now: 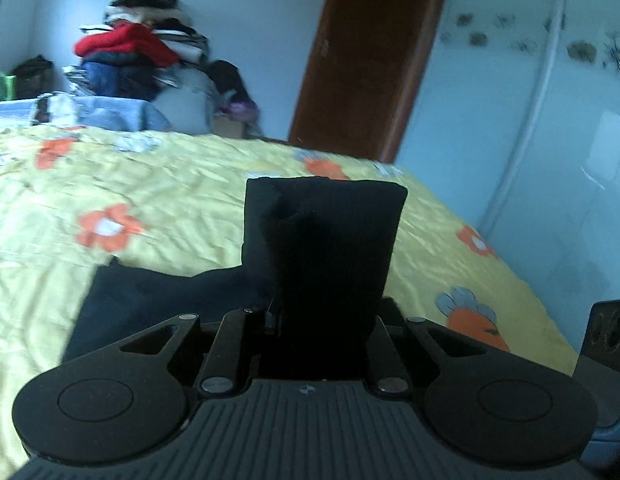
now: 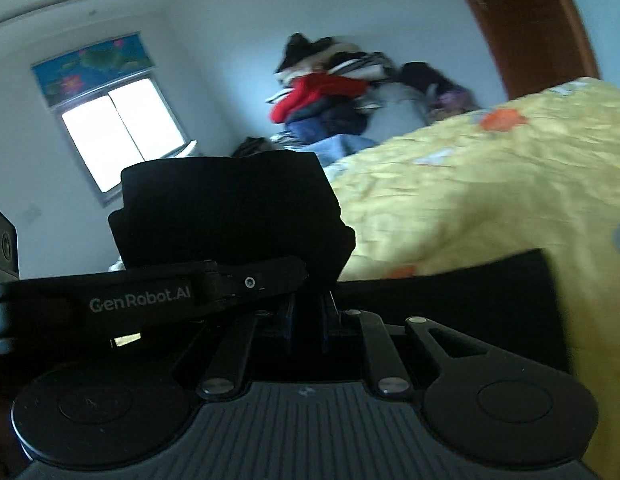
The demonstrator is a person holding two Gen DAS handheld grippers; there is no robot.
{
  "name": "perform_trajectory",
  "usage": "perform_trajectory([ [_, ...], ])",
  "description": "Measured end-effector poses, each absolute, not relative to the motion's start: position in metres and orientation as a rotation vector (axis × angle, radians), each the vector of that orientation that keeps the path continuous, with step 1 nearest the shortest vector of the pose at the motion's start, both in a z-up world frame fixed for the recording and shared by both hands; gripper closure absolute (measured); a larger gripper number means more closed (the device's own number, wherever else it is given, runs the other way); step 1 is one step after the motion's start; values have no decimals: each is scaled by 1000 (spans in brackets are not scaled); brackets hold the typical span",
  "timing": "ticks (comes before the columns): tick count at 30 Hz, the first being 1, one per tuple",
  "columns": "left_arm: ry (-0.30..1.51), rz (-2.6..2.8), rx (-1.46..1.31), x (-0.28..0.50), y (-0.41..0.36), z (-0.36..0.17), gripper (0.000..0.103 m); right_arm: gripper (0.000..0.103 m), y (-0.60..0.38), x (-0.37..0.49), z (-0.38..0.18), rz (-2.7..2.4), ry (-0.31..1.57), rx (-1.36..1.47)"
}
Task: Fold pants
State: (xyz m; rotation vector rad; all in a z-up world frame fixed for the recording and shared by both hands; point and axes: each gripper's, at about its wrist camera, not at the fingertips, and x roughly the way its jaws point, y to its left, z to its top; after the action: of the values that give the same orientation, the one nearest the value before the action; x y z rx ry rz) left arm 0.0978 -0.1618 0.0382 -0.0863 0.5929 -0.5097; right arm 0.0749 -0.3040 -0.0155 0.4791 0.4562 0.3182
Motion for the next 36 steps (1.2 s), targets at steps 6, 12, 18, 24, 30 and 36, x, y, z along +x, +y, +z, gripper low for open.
perform_trajectory([
  [6,666,-548,-45,111,-196,11,82,90,-338,73,-34,228,517,491],
  [12,718,-655,-42,107,-211,3,40,90,-370,52,-51,143,554,495],
  [18,665,-756,-123,94,-183,30,19,90,-417,26,-53,-38,523,499],
  [24,555,-328,190,129,-154,35,7,90,-410,47,-23,-10,460,402],
  [30,699,-196,305,184,-144,-9,21,90,-340,114,-21,230,574,115],
  [36,680,-197,190,185,-118,-9,29,89,-363,122,-32,104,596,175],
])
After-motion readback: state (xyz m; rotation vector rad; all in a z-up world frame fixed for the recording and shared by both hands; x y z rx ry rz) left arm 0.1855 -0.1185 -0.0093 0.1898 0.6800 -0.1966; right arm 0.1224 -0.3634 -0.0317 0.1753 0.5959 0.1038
